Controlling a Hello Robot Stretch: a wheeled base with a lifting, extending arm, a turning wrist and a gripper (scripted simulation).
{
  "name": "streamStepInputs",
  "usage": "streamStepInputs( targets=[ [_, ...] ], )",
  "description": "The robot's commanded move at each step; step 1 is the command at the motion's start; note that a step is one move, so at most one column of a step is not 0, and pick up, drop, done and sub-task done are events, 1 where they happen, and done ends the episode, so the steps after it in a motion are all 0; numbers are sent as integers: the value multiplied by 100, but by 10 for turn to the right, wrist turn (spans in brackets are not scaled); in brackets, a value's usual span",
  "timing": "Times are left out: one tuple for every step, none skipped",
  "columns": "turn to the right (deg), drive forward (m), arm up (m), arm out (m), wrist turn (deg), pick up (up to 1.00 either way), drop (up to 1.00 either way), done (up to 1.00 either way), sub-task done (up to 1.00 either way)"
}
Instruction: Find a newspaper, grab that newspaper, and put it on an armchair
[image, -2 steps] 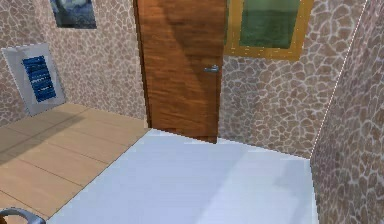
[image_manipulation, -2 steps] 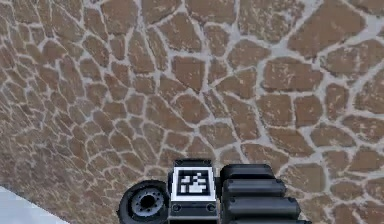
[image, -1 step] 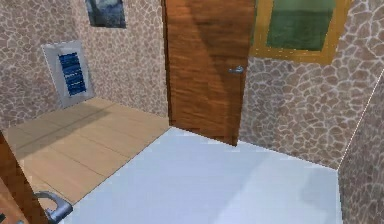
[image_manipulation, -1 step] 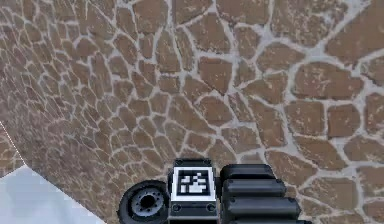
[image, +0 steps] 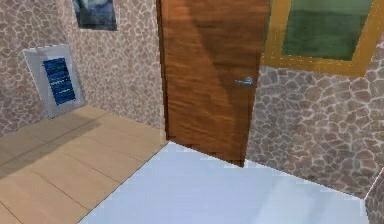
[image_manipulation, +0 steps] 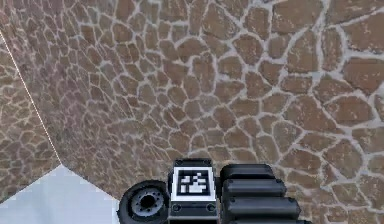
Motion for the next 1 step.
streamStepInputs(
  targets=[
    [-120, 0, 0, 0, 0, 0, 0, 0, 0]
  ],
)
